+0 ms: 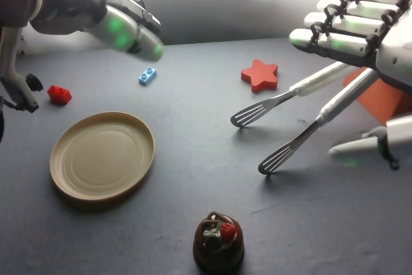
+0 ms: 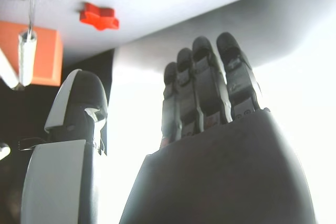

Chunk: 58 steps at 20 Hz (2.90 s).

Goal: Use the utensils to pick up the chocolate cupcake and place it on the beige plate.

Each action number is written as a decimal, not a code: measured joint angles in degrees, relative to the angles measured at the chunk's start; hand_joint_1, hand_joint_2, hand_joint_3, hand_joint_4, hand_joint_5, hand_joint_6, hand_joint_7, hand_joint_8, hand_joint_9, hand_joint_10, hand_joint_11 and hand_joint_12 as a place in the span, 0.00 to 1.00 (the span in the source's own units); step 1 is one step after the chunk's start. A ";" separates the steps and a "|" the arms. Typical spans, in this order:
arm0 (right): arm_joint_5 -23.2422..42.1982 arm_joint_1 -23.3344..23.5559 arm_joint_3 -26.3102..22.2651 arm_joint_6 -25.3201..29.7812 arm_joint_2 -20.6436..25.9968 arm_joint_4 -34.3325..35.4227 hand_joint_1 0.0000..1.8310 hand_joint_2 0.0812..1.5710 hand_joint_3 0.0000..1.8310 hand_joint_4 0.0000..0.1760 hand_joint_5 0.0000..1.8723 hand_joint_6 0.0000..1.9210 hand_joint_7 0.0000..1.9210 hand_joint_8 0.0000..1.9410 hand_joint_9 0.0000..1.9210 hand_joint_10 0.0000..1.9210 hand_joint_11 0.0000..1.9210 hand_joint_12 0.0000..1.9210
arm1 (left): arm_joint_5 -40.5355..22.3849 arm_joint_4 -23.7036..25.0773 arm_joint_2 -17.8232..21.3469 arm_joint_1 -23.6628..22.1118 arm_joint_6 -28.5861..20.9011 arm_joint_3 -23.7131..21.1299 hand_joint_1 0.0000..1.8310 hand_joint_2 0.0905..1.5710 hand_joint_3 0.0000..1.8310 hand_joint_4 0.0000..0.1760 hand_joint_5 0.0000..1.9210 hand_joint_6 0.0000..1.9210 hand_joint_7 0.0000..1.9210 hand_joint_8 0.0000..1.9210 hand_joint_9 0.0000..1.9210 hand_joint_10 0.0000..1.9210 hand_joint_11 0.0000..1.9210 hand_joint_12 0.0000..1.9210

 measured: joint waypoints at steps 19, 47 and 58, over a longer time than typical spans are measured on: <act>0.09 8.81 15.98 -85.96 -17.16 92.24 0.33 0.63 0.00 0.00 0.03 0.00 0.03 0.00 0.04 0.00 0.00 0.21 | 0.55 0.15 -0.39 -0.15 0.24 0.55 0.20 0.77 0.00 0.00 0.07 0.00 0.06 0.00 0.06 0.00 0.00 0.18; -12.55 10.47 12.52 -85.94 -11.06 86.33 0.57 0.62 0.00 0.00 0.02 0.00 0.00 0.00 0.00 0.00 0.00 0.08 | 0.83 -0.20 0.00 -0.79 1.18 0.39 0.19 0.77 0.00 0.00 0.06 0.00 0.07 0.00 0.07 0.00 0.00 0.17; 1.55 12.28 9.53 -81.48 -14.14 87.08 0.54 0.63 0.00 0.00 0.05 0.01 0.05 0.00 0.04 0.00 0.00 0.25 | 1.25 0.02 0.02 -0.90 1.40 0.42 0.26 0.72 0.00 0.00 0.07 0.00 0.08 0.00 0.07 0.00 0.00 0.20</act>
